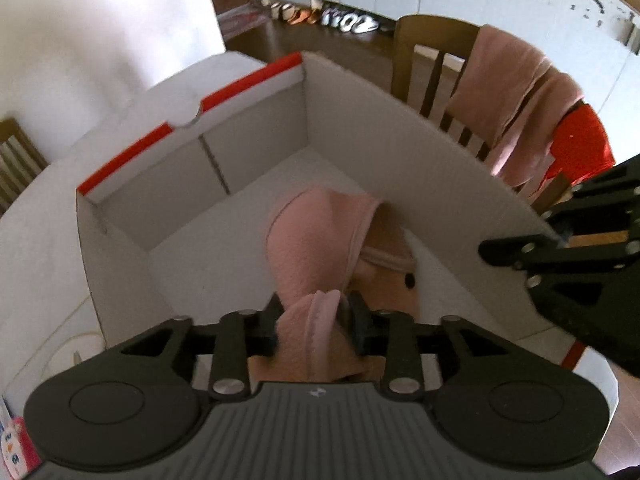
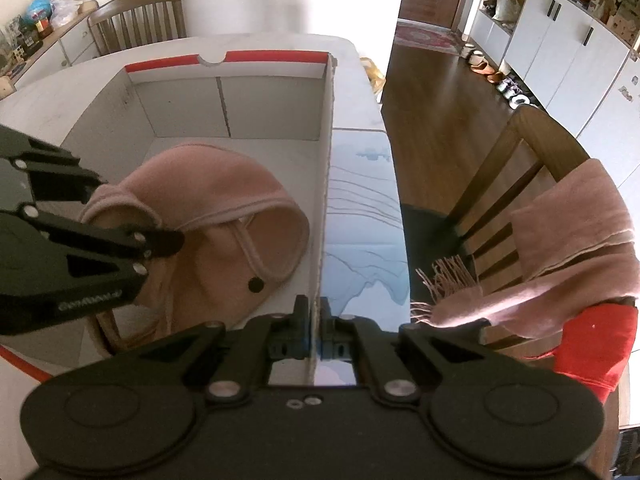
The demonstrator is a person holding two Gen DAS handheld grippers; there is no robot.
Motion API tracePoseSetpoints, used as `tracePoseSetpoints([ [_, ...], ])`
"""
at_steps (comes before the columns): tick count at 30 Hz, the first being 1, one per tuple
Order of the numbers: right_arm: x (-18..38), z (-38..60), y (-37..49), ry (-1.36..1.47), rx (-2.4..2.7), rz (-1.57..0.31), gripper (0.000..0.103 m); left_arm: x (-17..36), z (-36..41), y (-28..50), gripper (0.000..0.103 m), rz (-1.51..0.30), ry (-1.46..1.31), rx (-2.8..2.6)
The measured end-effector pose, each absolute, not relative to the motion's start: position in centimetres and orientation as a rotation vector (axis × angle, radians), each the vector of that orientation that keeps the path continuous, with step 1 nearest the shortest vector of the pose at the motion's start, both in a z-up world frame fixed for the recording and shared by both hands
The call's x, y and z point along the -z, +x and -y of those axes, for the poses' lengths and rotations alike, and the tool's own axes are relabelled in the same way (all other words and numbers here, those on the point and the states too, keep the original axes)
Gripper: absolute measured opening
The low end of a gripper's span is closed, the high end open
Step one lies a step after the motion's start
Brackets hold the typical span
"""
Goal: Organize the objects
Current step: 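Carry the pink garment into the cardboard box and open the left gripper, then move the left gripper back to the black cable beside the plush toy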
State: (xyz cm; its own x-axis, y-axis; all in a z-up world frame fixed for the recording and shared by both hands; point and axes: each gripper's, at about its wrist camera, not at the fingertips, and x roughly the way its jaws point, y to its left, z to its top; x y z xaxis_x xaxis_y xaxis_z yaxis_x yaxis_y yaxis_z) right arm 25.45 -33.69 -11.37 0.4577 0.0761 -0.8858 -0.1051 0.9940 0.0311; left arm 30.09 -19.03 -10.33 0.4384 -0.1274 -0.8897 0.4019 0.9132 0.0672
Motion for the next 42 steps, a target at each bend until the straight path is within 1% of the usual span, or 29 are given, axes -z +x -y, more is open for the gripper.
tracePoseSetpoints([
  [1,11.4,33.7,25.4,-0.028,-0.112,-1.089,0.002,10.4,18.7,30.0,0.066,-1.075,0.275,0.332],
  [2,11.4,33.7,25.4,-0.027,-0.111,-1.088,0.002,10.4,18.5,30.0,0.072,-1.073,0.266,0.331],
  [3,11.3,33.7,25.5,-0.025,-0.111,-1.087,0.002,10.3,18.2,29.8,0.076,-1.067,0.256,0.327],
  [8,11.4,33.7,25.4,-0.019,-0.109,-1.088,0.002,9.2,17.1,28.7,0.076,-1.029,0.225,0.315],
  [12,11.4,33.6,25.5,-0.023,-0.106,-1.092,0.002,7.2,16.9,27.3,0.081,-0.971,0.199,0.314],
  [23,11.4,33.4,25.5,-0.042,-0.103,-1.095,0.002,1.9,13.1,23.2,0.081,-0.847,0.077,0.288],
  [29,11.3,33.2,25.5,-0.038,-0.099,-1.101,0.002,0.8,9.7,21.0,0.081,-0.818,0.017,0.233],
  [31,11.3,33.2,25.5,-0.038,-0.095,-1.102,0.002,0.7,8.2,20.1,0.085,-0.812,-0.013,0.207],
  [35,11.3,33.0,25.4,-0.032,-0.090,-1.105,0.002,1.1,5.4,18.5,0.087,-0.812,-0.043,0.153],
  [36,11.3,33.0,25.4,-0.033,-0.089,-1.106,0.002,1.3,4.5,17.9,0.089,-0.814,-0.052,0.134],
  [38,11.2,33.0,25.5,-0.031,-0.085,-1.109,0.002,1.6,3.1,17.2,0.095,-0.815,-0.064,0.101],
  [39,11.2,33.0,25.5,-0.029,-0.082,-1.109,0.002,1.7,2.3,16.7,0.100,-0.816,-0.069,0.080],
  [42,11.2,32.9,25.6,-0.023,-0.076,-1.112,0.002,2.5,-0.1,15.6,0.102,-0.826,-0.086,0.020],
])
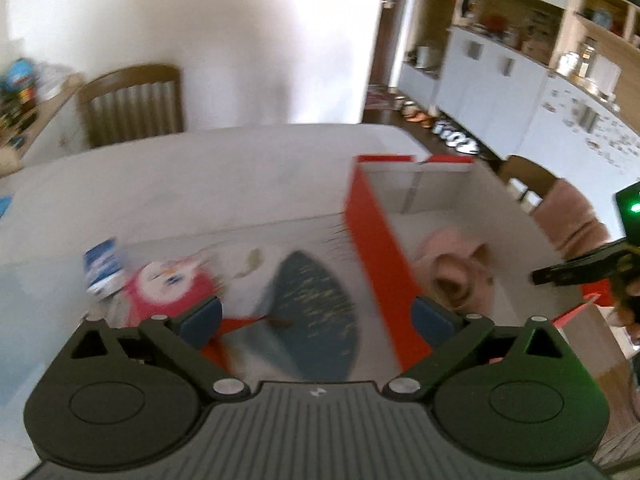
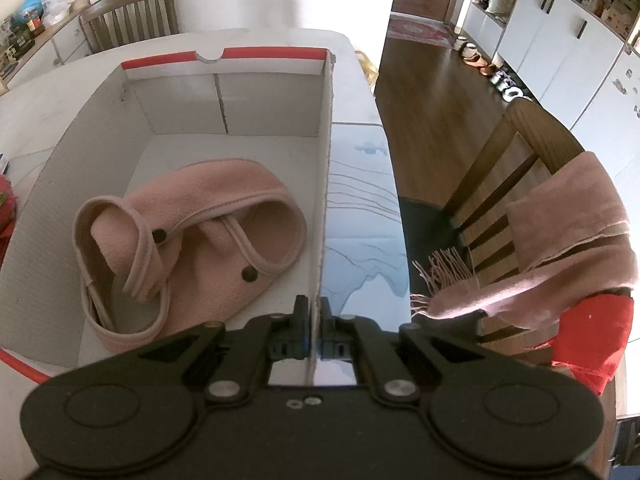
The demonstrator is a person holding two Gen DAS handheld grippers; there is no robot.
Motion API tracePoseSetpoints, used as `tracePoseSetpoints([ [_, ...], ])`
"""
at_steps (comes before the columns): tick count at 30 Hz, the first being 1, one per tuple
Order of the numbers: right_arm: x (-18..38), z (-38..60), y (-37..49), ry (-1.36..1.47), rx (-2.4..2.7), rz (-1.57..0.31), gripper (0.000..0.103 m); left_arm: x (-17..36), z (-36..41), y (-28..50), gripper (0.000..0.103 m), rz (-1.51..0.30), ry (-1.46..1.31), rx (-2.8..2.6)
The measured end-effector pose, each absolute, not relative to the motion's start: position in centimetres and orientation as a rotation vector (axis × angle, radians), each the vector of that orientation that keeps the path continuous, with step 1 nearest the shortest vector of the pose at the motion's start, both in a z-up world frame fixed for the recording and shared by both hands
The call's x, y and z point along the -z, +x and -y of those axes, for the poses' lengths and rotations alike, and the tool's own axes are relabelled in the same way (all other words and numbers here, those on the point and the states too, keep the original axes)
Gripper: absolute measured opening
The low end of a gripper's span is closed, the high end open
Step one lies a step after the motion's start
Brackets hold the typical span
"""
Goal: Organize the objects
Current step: 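Move the left gripper back to the black cable beside the plush toy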
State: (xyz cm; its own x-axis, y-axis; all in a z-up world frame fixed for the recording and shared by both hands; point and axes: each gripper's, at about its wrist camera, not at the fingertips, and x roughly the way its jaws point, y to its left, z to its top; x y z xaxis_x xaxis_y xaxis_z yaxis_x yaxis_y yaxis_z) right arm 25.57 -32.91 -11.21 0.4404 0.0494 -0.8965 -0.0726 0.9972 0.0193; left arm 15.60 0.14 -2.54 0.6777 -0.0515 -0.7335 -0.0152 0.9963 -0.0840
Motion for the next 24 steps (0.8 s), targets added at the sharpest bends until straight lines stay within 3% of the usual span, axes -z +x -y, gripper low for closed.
tracePoseSetpoints([
  [24,11.2,32.4,25.7,-0.032,-0.033,-1.122,0.003,8.9,-12.2,9.4,0.102,-0.902,-0.131,-0.286],
])
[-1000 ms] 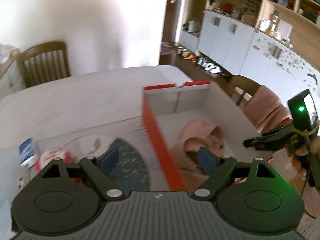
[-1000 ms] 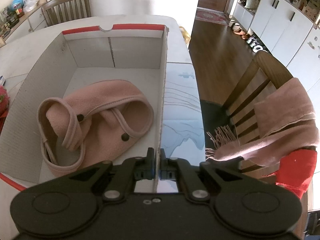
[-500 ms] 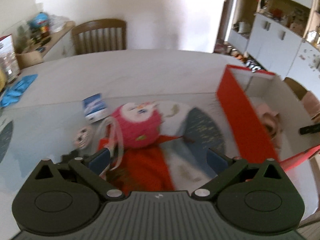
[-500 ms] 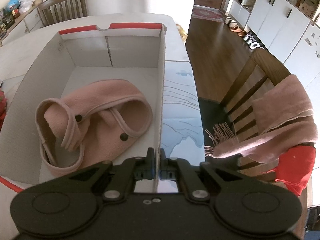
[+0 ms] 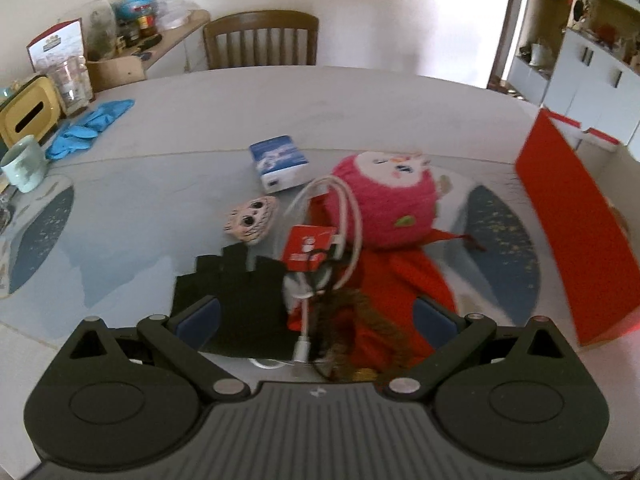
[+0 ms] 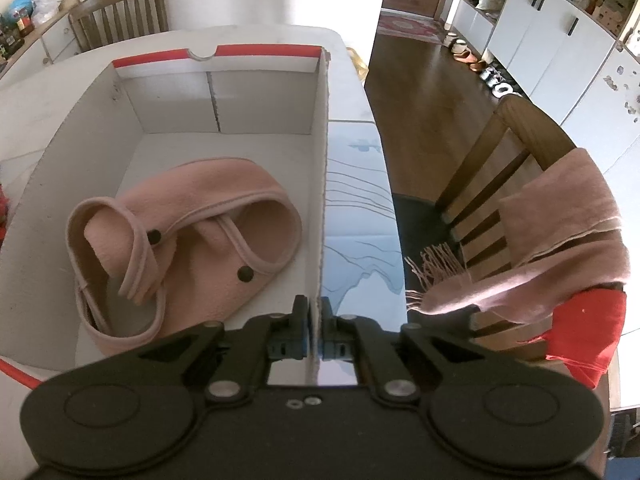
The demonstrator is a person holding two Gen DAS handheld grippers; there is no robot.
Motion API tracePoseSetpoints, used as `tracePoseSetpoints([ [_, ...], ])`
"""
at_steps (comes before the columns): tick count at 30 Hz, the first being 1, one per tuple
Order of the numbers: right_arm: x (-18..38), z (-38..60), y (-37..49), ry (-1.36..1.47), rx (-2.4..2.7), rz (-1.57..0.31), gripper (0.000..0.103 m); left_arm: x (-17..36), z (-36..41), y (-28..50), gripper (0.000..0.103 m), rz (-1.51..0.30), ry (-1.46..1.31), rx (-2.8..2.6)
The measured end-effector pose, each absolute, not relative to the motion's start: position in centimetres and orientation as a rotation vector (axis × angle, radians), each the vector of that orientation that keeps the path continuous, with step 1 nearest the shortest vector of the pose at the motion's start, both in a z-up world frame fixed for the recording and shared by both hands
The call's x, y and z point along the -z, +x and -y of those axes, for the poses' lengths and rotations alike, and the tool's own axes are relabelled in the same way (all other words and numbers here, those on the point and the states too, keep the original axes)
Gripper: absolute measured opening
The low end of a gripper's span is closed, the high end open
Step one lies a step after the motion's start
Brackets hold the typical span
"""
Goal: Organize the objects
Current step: 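Move the left gripper back to the black cable beside the plush toy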
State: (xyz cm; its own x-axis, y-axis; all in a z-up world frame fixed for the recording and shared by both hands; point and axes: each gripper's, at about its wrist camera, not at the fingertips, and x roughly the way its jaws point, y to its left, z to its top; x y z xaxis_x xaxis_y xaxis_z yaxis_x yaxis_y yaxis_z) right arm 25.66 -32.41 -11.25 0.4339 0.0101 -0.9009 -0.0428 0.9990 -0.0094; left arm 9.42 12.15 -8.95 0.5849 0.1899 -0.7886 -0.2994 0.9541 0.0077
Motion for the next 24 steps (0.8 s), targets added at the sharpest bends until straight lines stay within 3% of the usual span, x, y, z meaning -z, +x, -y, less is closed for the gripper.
tracePoseSetpoints([
  [5,11.3,32.2,25.7,-0.036,-0.023,-1.122,0.004,10.0,-13.0,9.9,0.097,-0.901,-0.136,-0.312],
  [7,11.3,32.1,25.7,-0.039,-0.020,-1.122,0.004,10.4,-13.2,10.3,0.076,-0.912,-0.131,-0.317],
  [9,11.3,32.1,25.7,-0.041,-0.016,-1.122,0.004,10.9,-13.3,10.7,0.063,-0.932,-0.124,-0.317],
  [15,11.3,31.9,25.7,-0.045,-0.009,-1.122,0.005,11.5,-13.4,11.2,0.055,-0.939,-0.130,-0.282],
  [17,11.3,31.9,25.6,-0.046,-0.007,-1.121,0.005,11.7,-13.1,11.4,0.050,-0.944,-0.118,-0.266],
  [19,11.3,31.8,25.6,-0.047,-0.006,-1.122,0.005,11.8,-12.9,11.8,0.037,-0.952,-0.114,-0.255],
  [24,11.3,31.8,25.6,-0.050,-0.006,-1.121,0.005,11.8,-13.0,12.3,0.027,-0.945,-0.122,-0.249],
])
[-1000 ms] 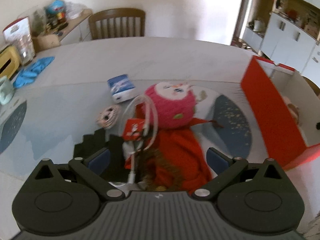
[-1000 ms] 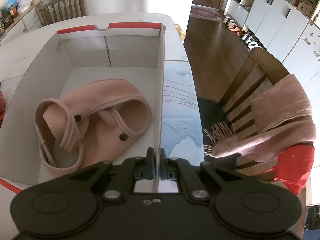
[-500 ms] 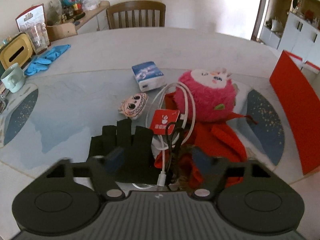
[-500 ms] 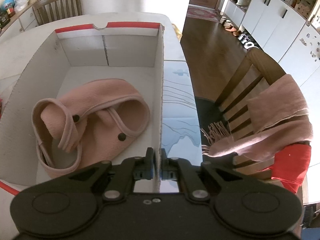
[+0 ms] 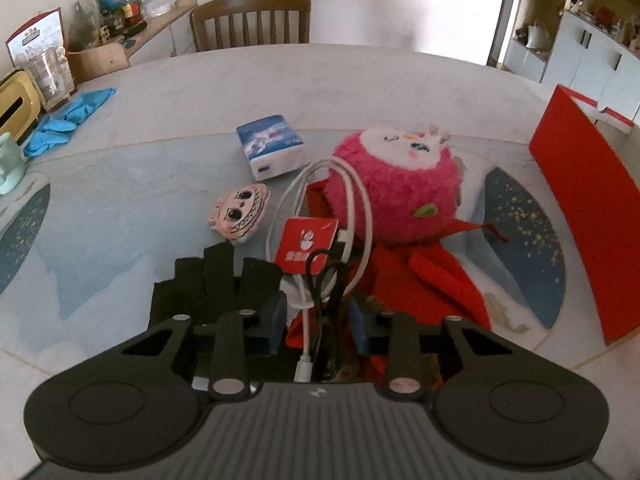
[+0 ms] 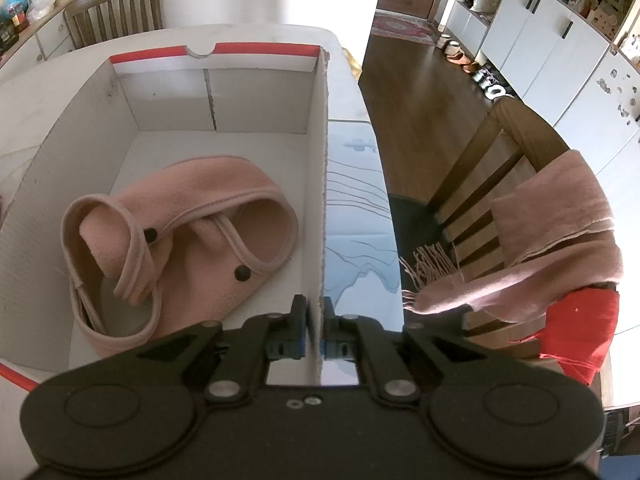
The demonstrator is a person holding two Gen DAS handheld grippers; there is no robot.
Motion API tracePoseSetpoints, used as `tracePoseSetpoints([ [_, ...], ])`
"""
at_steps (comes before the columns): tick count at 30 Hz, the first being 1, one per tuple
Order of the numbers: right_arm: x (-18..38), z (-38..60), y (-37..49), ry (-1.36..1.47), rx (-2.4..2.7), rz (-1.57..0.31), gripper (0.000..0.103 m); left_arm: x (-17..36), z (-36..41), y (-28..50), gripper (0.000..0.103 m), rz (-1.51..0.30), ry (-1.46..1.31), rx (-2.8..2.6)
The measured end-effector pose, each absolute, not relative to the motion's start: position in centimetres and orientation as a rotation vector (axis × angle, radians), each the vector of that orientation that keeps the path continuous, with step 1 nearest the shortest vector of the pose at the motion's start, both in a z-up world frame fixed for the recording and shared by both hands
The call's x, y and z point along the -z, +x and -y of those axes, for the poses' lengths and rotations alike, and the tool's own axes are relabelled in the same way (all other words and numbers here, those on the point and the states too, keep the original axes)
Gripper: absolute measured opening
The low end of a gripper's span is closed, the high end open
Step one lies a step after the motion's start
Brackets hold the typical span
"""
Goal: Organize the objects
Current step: 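Move the left gripper back to the black cable beside the plush toy, then grasp the black USB cable with the left gripper and lift it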
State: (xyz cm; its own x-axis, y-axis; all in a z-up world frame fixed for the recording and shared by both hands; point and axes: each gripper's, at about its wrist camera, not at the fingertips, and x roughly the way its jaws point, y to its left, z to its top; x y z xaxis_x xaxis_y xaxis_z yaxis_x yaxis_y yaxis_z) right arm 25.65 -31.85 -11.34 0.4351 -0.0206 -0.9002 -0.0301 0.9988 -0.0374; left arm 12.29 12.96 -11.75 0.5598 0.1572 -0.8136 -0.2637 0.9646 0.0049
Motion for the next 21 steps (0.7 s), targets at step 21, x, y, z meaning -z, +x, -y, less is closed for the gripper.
tracePoseSetpoints([
  [21,11.3,31.9,25.7,-0.045,-0.006,-1.118,0.005,7.2,-12.2,10.5,0.012,-0.943,-0.152,-0.188],
])
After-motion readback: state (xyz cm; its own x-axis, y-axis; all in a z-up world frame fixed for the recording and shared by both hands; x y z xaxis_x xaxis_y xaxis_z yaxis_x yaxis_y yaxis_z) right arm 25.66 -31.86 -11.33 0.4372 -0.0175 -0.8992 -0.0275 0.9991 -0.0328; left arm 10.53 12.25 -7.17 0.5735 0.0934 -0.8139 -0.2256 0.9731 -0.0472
